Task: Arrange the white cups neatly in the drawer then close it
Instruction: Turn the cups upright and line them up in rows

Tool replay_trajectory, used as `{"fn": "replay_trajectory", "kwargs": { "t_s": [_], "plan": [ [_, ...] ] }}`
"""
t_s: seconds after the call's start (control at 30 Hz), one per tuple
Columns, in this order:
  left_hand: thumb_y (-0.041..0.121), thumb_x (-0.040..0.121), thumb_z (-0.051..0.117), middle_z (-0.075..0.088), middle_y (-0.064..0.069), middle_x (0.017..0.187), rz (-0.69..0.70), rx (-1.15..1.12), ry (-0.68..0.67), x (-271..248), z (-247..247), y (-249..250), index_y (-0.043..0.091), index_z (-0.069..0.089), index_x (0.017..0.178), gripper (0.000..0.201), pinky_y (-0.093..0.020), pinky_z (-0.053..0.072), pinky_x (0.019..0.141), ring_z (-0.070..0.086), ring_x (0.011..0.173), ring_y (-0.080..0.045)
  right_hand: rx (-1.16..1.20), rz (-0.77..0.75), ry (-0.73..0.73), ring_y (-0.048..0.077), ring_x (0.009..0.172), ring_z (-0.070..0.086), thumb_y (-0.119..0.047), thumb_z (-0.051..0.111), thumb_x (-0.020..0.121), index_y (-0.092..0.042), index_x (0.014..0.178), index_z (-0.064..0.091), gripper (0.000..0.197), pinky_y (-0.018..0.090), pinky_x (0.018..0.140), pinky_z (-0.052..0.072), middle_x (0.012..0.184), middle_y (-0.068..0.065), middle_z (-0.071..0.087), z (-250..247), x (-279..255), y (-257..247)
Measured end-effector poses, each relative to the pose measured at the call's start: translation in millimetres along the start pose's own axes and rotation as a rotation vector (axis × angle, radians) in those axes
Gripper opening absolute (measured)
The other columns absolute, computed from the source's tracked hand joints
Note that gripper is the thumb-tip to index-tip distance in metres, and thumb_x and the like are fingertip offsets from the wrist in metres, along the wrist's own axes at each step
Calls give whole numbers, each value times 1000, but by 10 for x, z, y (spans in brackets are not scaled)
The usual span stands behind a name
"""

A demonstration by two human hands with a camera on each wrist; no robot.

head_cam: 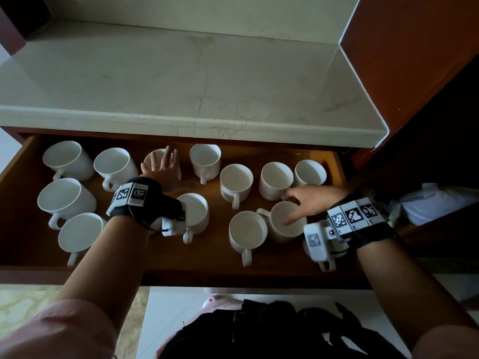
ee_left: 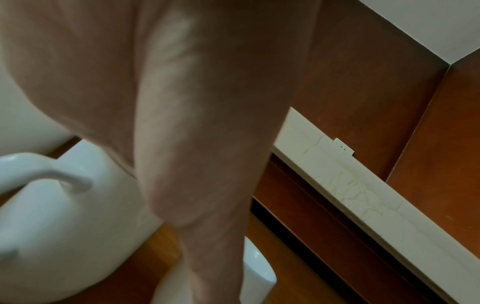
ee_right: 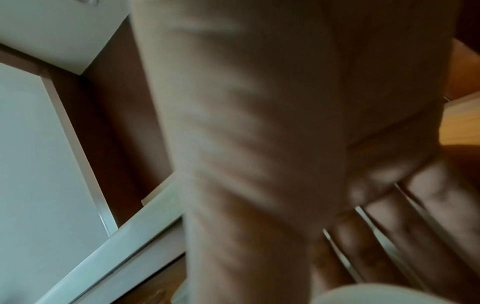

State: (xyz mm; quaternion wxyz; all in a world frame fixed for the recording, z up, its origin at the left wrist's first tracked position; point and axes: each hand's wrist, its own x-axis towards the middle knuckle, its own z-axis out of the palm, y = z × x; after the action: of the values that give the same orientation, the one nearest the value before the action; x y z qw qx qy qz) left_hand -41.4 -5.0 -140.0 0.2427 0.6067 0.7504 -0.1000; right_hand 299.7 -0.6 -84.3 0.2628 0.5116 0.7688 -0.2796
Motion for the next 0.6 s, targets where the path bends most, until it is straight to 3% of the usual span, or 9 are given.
{"fn": "replay_trajectory", "kwargs": {
  "t_s": [0.1,0.23,0.4,0.6],
  "plan": [
    [74,77,48,-28,1,155,-2,-6,2,-6,9,3,22,-19,149,111,-59,-5,115,-20,143,-36,-43,18,-29,11,94,61,-68,71,61,-22,123,47,81,34,85,54,109,-5,62,73,30,-69],
    [73,78,48,-27,0,156,-1,0,6,-8,11,5,22,-19,149,111,-59,-4,115,-20,143,-37,-70,43,-35,11,98,57,-80,71,37,-28,124,36,107,36,86,52,111,-12,56,131,99,-135],
    [74,77,47,-27,0,156,0,3,10,-12,3,8,21,-18,150,111,-59,-3,115,-17,143,-37,-75,54,-10,14,108,52,-71,75,39,-31,127,30,107,42,90,50,115,-12,48,172,83,-243],
    [74,77,47,-27,0,156,-3,6,8,-9,-1,7,21,-18,150,111,-59,-3,115,-18,143,-37,-39,70,22,14,96,55,-67,76,41,-27,115,36,93,40,82,53,107,-10,51,166,74,-269]
  ]
}}
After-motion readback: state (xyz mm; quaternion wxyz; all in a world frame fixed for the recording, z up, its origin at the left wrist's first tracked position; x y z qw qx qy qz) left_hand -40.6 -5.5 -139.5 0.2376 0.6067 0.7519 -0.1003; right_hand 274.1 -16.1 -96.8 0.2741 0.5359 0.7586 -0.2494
